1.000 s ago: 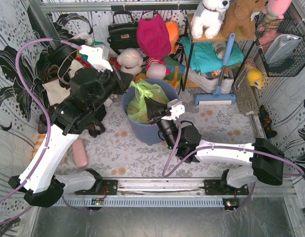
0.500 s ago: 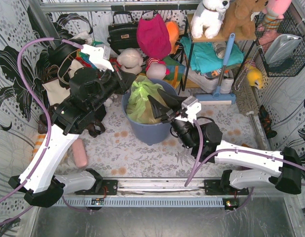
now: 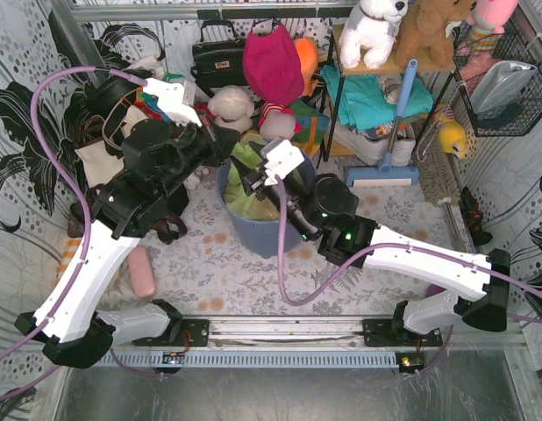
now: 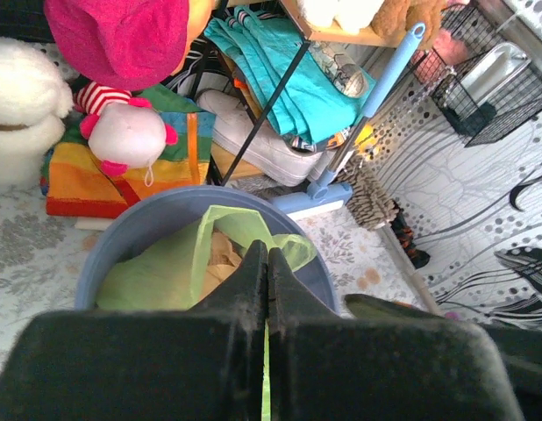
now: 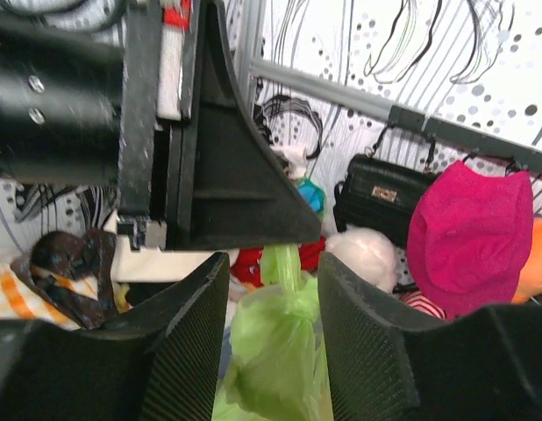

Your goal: Tie the trash bag

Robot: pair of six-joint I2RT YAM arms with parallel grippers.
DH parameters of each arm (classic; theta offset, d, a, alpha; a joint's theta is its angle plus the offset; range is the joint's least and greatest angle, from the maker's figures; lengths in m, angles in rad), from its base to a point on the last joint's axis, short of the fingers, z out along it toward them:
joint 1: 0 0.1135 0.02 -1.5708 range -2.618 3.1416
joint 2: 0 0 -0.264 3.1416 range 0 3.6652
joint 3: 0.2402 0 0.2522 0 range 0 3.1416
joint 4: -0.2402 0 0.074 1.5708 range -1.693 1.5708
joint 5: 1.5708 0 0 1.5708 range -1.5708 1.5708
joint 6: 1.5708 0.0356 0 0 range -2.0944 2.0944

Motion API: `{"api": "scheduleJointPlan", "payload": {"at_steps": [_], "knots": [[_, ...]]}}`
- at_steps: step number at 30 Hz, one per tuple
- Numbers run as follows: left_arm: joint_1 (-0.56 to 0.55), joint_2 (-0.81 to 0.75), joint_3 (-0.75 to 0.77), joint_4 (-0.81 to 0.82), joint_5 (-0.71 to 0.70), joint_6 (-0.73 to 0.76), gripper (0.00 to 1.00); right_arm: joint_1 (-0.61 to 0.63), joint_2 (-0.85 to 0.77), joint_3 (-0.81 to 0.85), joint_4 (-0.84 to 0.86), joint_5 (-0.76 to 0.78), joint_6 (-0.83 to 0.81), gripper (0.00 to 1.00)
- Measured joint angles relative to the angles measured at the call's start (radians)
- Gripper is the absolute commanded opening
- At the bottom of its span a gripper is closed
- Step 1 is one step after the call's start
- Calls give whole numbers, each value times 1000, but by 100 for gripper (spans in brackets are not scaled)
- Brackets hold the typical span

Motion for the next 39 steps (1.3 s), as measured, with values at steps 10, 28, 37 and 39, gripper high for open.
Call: {"api": "scheduleJointPlan", "payload": {"at_steps": [10, 28, 37, 39], "knots": [[-3, -2, 0, 13, 8, 1, 0, -71, 56, 9, -93, 6, -11, 38], [-3, -70, -95, 44, -38, -32, 63, -95, 54, -56, -23, -13, -26, 0], [-3, -144, -225, 63, -94, -169, 56, -95, 37, -56, -8, -18, -25, 0], [-3, -160, -260, 94, -82, -211, 55, -95, 34, -60, -2, -20, -25, 0]]}}
